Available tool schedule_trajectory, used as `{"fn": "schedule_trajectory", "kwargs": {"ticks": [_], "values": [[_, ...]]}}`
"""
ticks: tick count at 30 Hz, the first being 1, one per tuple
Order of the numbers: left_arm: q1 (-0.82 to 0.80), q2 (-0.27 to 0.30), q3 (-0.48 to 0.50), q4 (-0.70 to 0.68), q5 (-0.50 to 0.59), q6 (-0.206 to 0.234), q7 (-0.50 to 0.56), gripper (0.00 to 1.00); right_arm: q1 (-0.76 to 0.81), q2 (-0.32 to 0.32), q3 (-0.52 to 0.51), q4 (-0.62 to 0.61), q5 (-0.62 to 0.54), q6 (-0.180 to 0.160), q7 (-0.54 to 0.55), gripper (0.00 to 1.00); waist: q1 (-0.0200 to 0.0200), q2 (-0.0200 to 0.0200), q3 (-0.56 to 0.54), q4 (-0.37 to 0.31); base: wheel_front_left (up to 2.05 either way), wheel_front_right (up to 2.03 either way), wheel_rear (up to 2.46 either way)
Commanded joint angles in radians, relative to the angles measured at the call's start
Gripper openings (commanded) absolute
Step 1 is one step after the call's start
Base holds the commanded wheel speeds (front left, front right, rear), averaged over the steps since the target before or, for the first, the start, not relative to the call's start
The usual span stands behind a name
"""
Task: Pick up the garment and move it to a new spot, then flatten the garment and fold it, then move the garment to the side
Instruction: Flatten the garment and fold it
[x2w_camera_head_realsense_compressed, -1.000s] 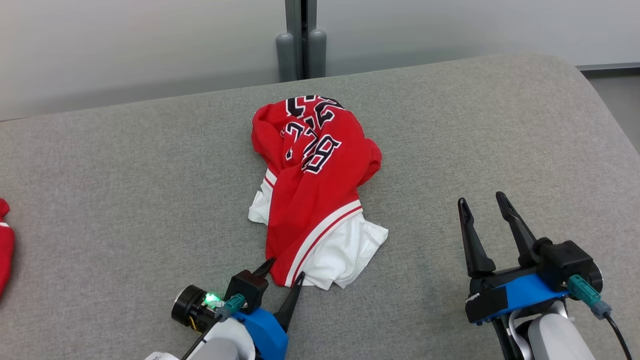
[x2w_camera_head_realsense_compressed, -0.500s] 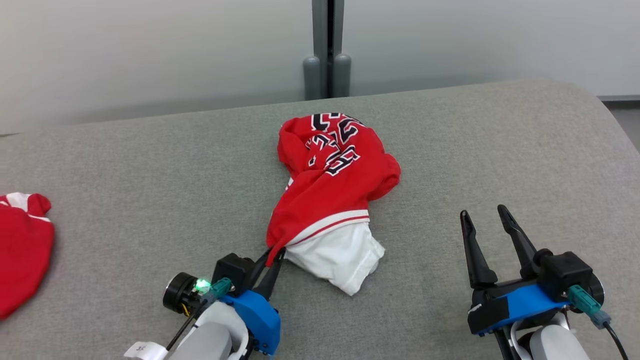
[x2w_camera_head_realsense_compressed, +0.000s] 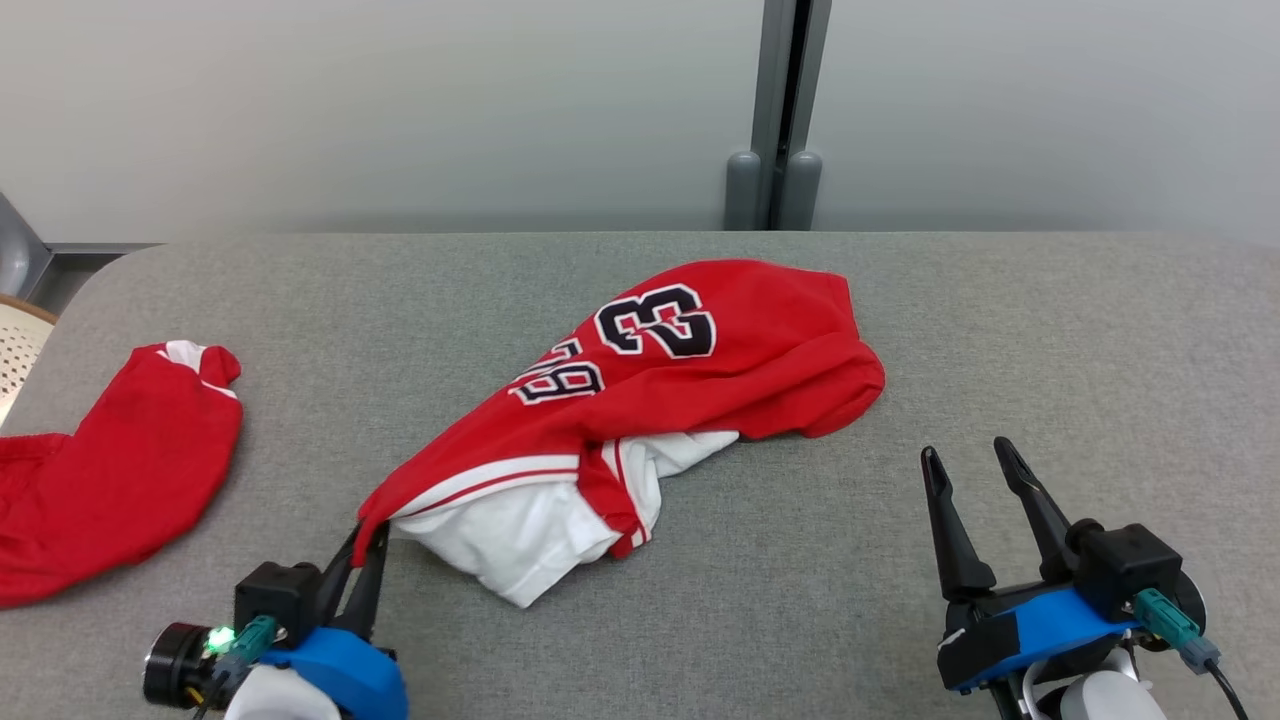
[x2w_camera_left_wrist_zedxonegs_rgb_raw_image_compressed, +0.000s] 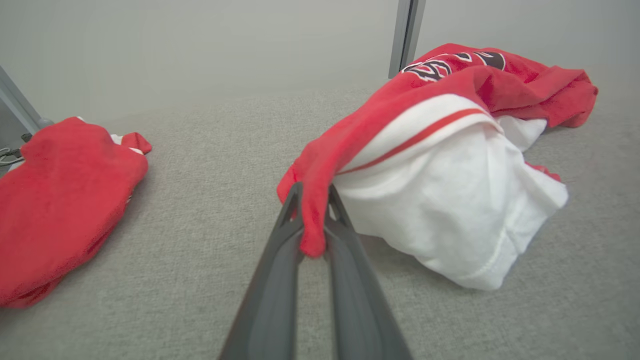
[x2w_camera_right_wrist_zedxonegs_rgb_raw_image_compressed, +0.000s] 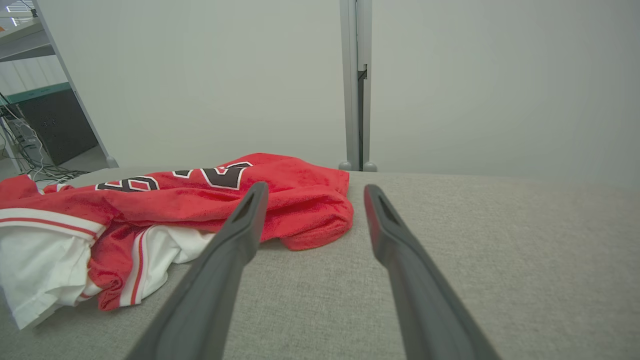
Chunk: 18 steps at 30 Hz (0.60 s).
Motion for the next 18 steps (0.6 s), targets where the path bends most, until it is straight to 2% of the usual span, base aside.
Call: {"fn": "schedule_trajectory", "kwargs": {"ticks": [1, 6, 9, 10, 11, 12, 16, 18], "values": [[0.021, 0.017, 0.019, -0.011, -0.011, 0.013, -0.003, 0.0, 0.012, -0.001, 0.0, 0.003, 0.003, 0.0, -0.003, 1.0, 0.0001, 0.0, 0.0, 0.01, 0.0, 0.0, 0.0], [0.068, 0.061, 0.06, -0.029, -0.036, 0.042, -0.002, 0.0, 0.011, -0.001, 0.001, 0.007, 0.005, 0.0, -0.003, 1.0, 0.0001, 0.0, -0.004, 0.022, 0.0, 0.0, 0.0], [0.079, 0.067, 0.066, -0.043, -0.046, 0.046, 0.002, 0.0, 0.011, -0.001, -0.001, 0.011, 0.005, 0.0, -0.003, 1.0, 0.0001, 0.0, -0.006, 0.027, 0.0, 0.0, 0.0], [0.081, 0.066, 0.067, -0.048, -0.047, 0.045, 0.002, 0.24, 0.011, -0.001, -0.001, 0.012, 0.005, 0.0, -0.003, 1.0, 0.0001, 0.0, -0.007, 0.028, 0.0, 0.0, 0.0], [0.08, 0.063, 0.065, -0.054, -0.048, 0.042, 0.001, 0.83, 0.012, -0.001, -0.002, 0.013, 0.005, 0.0, -0.003, 1.0, 0.0001, 0.0, -0.008, 0.029, 0.0, 0.0, 0.0], [0.078, 0.054, 0.065, -0.069, -0.049, 0.042, 0.001, 1.0, 0.012, -0.001, -0.003, 0.013, 0.004, 0.0, -0.003, 1.0, 0.0001, 0.0, -0.01, 0.031, 0.0, 0.0, 0.0], [0.072, 0.04, 0.075, -0.128, -0.054, 0.035, -0.002, 1.0, 0.014, -0.001, -0.006, 0.015, 0.003, 0.0, -0.003, 1.0, 0.0001, 0.0, -0.014, 0.035, 0.0, 0.0, 0.0], [0.078, 0.021, 0.115, -0.221, -0.042, 0.035, -0.003, 1.0, 0.013, -0.001, -0.007, 0.015, 0.005, 0.0, -0.003, 1.0, 0.0001, 0.0, -0.016, 0.037, 0.0, 0.0, 0.0]]}}
